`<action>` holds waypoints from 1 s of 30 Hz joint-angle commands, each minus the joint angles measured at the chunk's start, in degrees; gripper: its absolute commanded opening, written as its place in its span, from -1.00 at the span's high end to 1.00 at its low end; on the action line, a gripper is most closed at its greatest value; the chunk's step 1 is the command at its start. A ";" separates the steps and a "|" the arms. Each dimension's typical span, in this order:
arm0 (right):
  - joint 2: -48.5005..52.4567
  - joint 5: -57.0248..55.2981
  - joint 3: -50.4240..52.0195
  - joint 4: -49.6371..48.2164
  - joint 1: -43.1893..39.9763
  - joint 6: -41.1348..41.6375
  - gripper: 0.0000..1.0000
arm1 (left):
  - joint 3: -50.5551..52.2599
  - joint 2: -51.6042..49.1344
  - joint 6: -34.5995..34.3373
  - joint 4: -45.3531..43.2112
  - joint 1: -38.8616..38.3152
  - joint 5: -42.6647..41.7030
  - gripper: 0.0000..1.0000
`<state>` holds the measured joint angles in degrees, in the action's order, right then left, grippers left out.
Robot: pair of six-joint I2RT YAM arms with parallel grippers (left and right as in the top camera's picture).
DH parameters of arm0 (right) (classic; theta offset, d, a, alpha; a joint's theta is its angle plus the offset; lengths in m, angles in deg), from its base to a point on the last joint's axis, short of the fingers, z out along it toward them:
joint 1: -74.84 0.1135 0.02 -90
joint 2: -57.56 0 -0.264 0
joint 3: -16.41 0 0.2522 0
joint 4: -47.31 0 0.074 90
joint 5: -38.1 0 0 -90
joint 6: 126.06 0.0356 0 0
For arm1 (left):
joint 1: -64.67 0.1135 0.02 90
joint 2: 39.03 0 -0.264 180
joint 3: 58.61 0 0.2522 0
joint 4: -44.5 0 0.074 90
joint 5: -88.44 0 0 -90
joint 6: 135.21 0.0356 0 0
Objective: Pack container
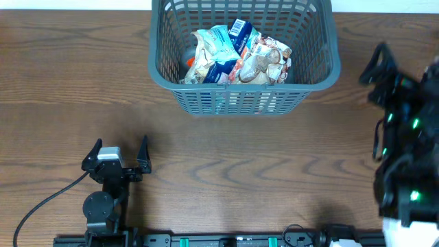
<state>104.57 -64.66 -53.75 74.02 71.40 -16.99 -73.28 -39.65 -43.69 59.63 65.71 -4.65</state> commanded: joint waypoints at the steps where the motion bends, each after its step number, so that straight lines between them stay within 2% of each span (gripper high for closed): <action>1: -6.10 1.11 6.56 -2.95 0.59 0.33 -0.98 | 0.68 0.46 -0.09 2.45 0.28 -0.37 -0.97; 9: -17.35 7.43 22.82 -17.99 2.05 -7.21 -0.99 | 0.68 0.44 -0.09 2.45 0.28 -0.37 -0.97; 20: -31.41 7.54 36.70 -18.10 8.17 -7.54 -0.98 | 0.68 0.46 -0.09 2.45 0.28 -0.37 -0.97; 30: -37.77 8.74 42.75 -17.81 7.52 -7.34 -0.98 | 0.68 0.46 -0.09 2.45 0.28 -0.37 -0.97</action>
<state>67.65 -56.42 -12.02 56.29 79.18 -23.55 -73.30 -39.65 -43.69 59.67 65.71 -4.65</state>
